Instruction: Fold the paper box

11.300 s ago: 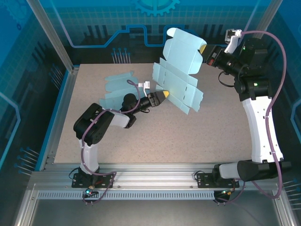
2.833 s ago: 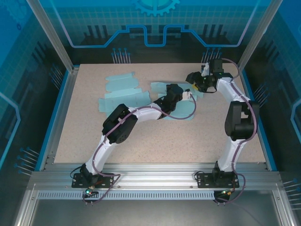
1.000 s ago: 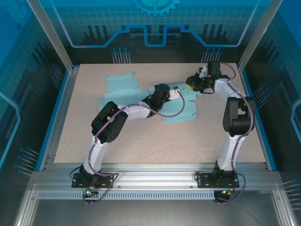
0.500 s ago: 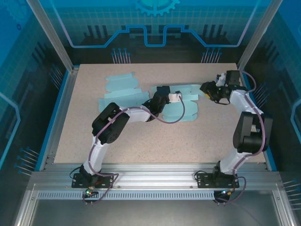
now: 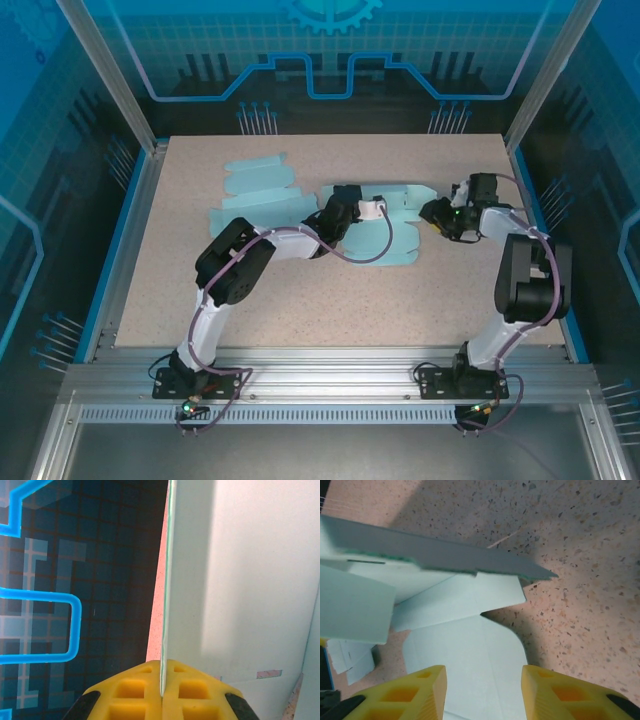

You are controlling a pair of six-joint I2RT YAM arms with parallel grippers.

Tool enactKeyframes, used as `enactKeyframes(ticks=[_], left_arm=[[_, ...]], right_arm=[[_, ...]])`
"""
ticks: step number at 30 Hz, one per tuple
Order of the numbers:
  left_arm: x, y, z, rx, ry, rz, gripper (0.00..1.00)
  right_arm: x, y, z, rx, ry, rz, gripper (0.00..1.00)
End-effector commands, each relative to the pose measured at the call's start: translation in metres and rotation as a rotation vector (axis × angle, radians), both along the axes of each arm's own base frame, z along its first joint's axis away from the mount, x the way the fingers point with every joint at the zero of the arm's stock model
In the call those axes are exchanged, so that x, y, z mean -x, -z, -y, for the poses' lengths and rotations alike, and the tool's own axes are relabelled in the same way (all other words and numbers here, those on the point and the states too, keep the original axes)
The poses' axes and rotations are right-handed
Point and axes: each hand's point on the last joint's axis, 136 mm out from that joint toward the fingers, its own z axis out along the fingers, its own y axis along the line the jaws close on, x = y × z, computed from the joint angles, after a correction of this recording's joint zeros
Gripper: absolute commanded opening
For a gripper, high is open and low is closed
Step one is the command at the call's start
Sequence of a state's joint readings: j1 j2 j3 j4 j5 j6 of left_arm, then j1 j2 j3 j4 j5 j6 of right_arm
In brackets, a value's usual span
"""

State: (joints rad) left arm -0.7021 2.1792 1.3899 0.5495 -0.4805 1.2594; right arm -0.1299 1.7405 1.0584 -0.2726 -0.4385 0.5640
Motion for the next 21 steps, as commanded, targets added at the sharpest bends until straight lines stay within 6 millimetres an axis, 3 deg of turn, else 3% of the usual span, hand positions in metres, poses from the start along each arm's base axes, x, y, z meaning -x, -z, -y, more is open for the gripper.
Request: enactKeyframes(ticks=[1, 12, 21], left_arm=[[0.002, -0.008, -0.001, 0.008, 0.009, -0.014, 0.00], [0.002, -0.009, -0.001, 0.015, 0.006, -0.002, 0.00], [0.000, -0.004, -0.002, -0.002, -0.005, -0.001, 0.00]], right_arm=[[-0.020, 0.004, -0.003, 0.037, -0.004, 0.022, 0.44], [-0.052, 0.019, -0.002, 0.080, -0.009, -0.014, 0.47], [-0.049, 0.039, -0.006, 0.095, -0.002, -0.093, 0.47]])
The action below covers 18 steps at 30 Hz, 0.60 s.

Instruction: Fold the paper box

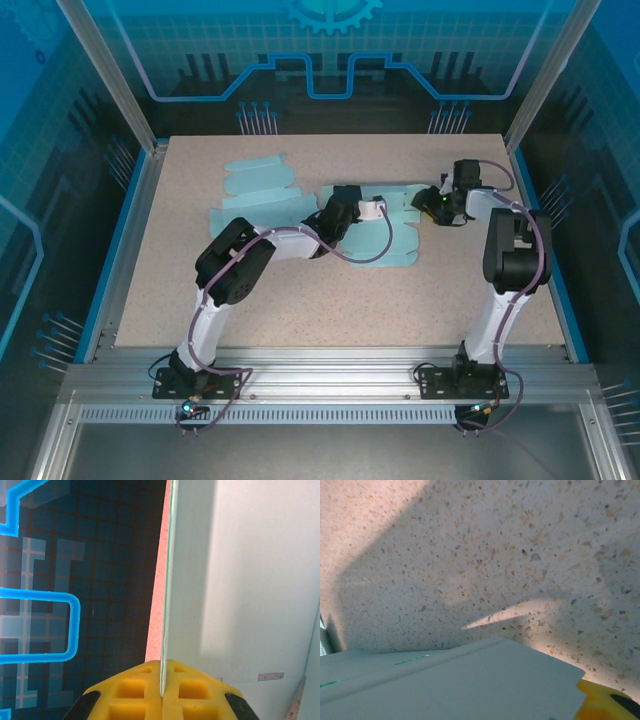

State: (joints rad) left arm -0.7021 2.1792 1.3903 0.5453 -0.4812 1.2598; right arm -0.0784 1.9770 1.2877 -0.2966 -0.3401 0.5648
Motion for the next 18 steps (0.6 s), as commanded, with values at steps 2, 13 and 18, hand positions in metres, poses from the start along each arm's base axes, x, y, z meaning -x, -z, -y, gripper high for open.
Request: enactKeyframes(ticks=[2, 13, 18], left_arm=[[-0.001, -0.003, -0.002, -0.006, -0.006, 0.003, 0.00], [-0.002, 0.004, 0.000, -0.039, -0.004, 0.007, 0.00], [-0.004, 0.003, 0.000, -0.041, -0.014, 0.012, 0.00]], right_arm=[[0.005, 0.013, -0.004, 0.010, 0.004, -0.061, 0.47], [-0.005, -0.004, -0.021, -0.050, -0.043, 0.021, 0.38], [-0.007, -0.022, -0.027, -0.092, -0.056, 0.085, 0.33]])
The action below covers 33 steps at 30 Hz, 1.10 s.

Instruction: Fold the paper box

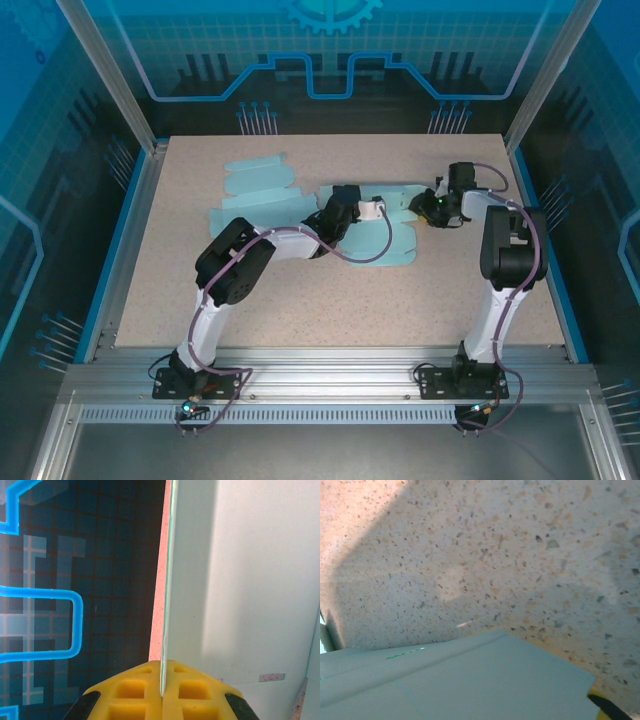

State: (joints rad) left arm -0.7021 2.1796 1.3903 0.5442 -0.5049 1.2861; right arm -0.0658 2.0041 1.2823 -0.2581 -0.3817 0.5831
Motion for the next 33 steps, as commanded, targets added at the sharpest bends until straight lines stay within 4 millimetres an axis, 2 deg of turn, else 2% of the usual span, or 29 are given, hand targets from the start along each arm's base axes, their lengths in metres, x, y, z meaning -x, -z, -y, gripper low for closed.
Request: enactKeyframes(ticks=[1, 4, 8, 15, 19, 22, 25, 33], left_arm=[[-0.003, 0.002, 0.005, -0.010, 0.000, 0.004, 0.00], [-0.005, 0.000, 0.006, -0.004, -0.011, 0.011, 0.00], [-0.005, 0.002, 0.009, -0.010, -0.010, 0.012, 0.00], [-0.006, 0.003, 0.012, -0.014, -0.019, 0.017, 0.00], [-0.006, 0.004, 0.012, -0.014, -0.021, 0.017, 0.00], [-0.006, 0.005, 0.012, -0.014, -0.021, 0.017, 0.00], [-0.005, 0.005, 0.010, -0.017, -0.021, 0.031, 0.00], [-0.008, 0.000, 0.002, -0.046, 0.010, 0.120, 0.00]], right_arm=[[-0.005, -0.031, -0.016, -0.055, -0.038, 0.092, 0.33], [-0.004, -0.035, -0.022, -0.083, -0.045, 0.104, 0.32], [-0.005, -0.036, -0.036, -0.126, -0.061, 0.122, 0.25], [0.000, -0.026, -0.057, -0.149, -0.085, 0.105, 0.25], [0.003, -0.018, -0.061, -0.140, -0.088, 0.091, 0.25], [0.004, -0.011, -0.055, -0.117, -0.071, 0.068, 0.25], [0.007, -0.013, -0.048, -0.084, -0.065, 0.060, 0.25], [0.027, -0.045, -0.031, 0.008, -0.103, 0.092, 0.28]])
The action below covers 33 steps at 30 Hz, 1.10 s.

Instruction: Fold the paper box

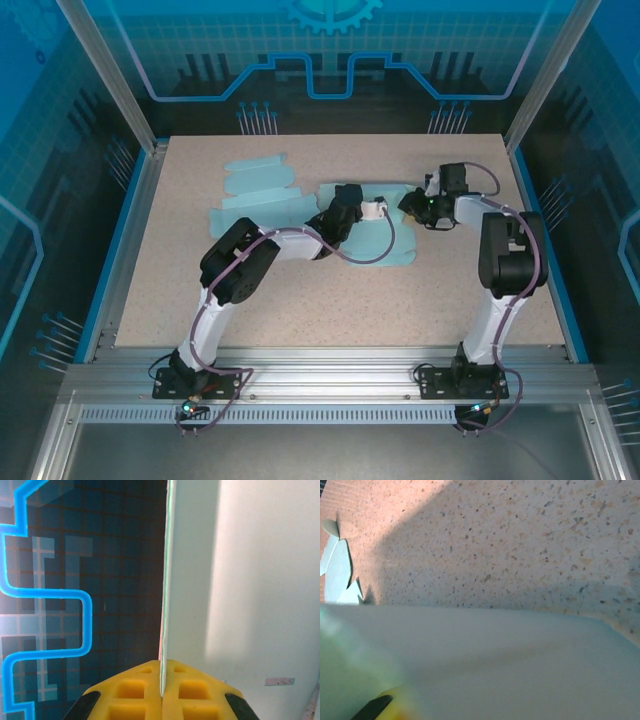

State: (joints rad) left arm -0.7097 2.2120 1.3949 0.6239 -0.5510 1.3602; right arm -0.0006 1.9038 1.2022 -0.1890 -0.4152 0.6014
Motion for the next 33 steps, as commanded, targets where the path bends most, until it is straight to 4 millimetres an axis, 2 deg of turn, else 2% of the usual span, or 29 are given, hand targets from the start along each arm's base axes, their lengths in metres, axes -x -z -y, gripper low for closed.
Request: enactKeyframes(ticks=[1, 7, 12, 15, 19, 23, 25, 29, 33], left_arm=[[-0.005, 0.000, 0.001, -0.004, 0.029, 0.067, 0.00], [-0.009, 0.001, 0.002, -0.028, 0.042, 0.109, 0.00], [-0.009, 0.008, 0.002, -0.043, 0.048, 0.110, 0.00], [-0.008, 0.014, 0.001, -0.068, 0.060, 0.113, 0.00], [-0.009, 0.016, 0.001, -0.073, 0.065, 0.121, 0.00], [-0.009, 0.016, 0.002, -0.072, 0.068, 0.129, 0.00], [-0.010, 0.015, 0.002, -0.070, 0.068, 0.134, 0.00], [-0.010, 0.015, 0.004, -0.072, 0.074, 0.137, 0.00], [-0.010, 0.019, 0.003, -0.086, 0.080, 0.141, 0.00]], right_arm=[[0.018, -0.022, 0.008, 0.047, -0.031, 0.021, 0.29], [0.032, -0.047, 0.023, 0.066, -0.024, 0.057, 0.30], [0.038, -0.078, 0.039, 0.075, -0.005, 0.128, 0.30], [0.035, -0.095, 0.058, 0.076, 0.037, 0.169, 0.31], [0.018, -0.105, 0.089, 0.067, 0.114, 0.180, 0.30], [-0.009, -0.092, 0.114, 0.060, 0.154, 0.139, 0.29], [-0.024, -0.081, 0.118, 0.058, 0.146, 0.122, 0.28], [-0.052, -0.061, 0.115, 0.022, 0.109, 0.106, 0.28], [-0.066, -0.042, 0.101, 0.014, 0.049, 0.088, 0.28]])
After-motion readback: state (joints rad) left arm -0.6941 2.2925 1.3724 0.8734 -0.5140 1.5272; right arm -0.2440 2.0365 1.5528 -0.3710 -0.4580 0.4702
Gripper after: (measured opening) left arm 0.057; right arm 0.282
